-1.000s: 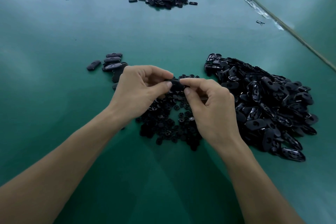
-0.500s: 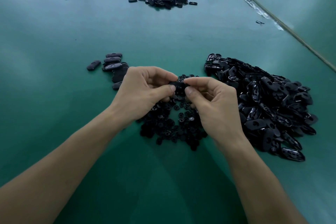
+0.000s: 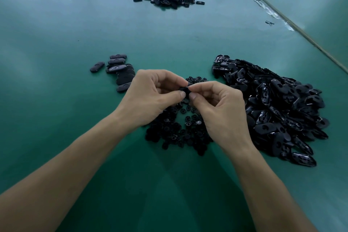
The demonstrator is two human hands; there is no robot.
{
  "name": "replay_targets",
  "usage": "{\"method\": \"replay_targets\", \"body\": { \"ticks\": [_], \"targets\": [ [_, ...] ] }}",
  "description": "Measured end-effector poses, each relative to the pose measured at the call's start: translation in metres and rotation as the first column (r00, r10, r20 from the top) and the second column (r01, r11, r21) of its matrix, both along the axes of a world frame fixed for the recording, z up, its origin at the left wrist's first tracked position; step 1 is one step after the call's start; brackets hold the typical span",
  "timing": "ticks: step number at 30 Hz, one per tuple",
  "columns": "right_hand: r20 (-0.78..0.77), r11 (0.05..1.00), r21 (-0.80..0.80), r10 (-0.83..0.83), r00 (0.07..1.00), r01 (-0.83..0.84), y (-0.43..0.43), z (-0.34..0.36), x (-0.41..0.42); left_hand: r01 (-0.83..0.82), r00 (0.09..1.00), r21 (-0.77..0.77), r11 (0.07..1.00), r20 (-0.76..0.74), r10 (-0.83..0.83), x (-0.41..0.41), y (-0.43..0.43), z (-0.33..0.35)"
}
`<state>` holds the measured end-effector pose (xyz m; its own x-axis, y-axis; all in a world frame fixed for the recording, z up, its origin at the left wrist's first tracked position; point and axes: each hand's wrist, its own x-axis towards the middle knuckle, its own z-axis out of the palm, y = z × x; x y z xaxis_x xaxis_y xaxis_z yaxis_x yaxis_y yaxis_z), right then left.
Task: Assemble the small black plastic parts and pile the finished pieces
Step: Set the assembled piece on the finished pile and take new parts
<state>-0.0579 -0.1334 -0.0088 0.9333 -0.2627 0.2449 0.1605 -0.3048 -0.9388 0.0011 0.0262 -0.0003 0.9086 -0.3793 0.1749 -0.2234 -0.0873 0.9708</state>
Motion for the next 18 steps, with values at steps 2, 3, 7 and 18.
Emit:
{"method": "replay_targets", "body": {
  "ticks": [2,3,7,18],
  "targets": [
    [-0.012,1.0,0.009,0.001,1.0,-0.001,0.0003,0.0005,0.0,0.011,1.0,0.01,1.0,0.007,-0.011,0.0,0.0001,0.001],
    [-0.017,1.0,0.007,0.003,1.0,-0.003,0.0003,0.0007,0.0001,0.013,1.0,0.015,1.0,0.007,-0.014,-0.0004,-0.0001,0.0014],
    [-0.033,1.0,0.007,0.025,0.999,-0.024,-0.0002,0.0012,0.0005,0.015,1.0,0.029,0.999,0.009,-0.016,-0.0022,-0.0005,0.0032],
    [-0.03,0.999,0.024,-0.045,0.999,0.046,0.0045,-0.0017,0.0005,-0.029,0.997,0.129,0.991,0.075,0.019,-0.0064,-0.0042,0.0041]
  ]
}}
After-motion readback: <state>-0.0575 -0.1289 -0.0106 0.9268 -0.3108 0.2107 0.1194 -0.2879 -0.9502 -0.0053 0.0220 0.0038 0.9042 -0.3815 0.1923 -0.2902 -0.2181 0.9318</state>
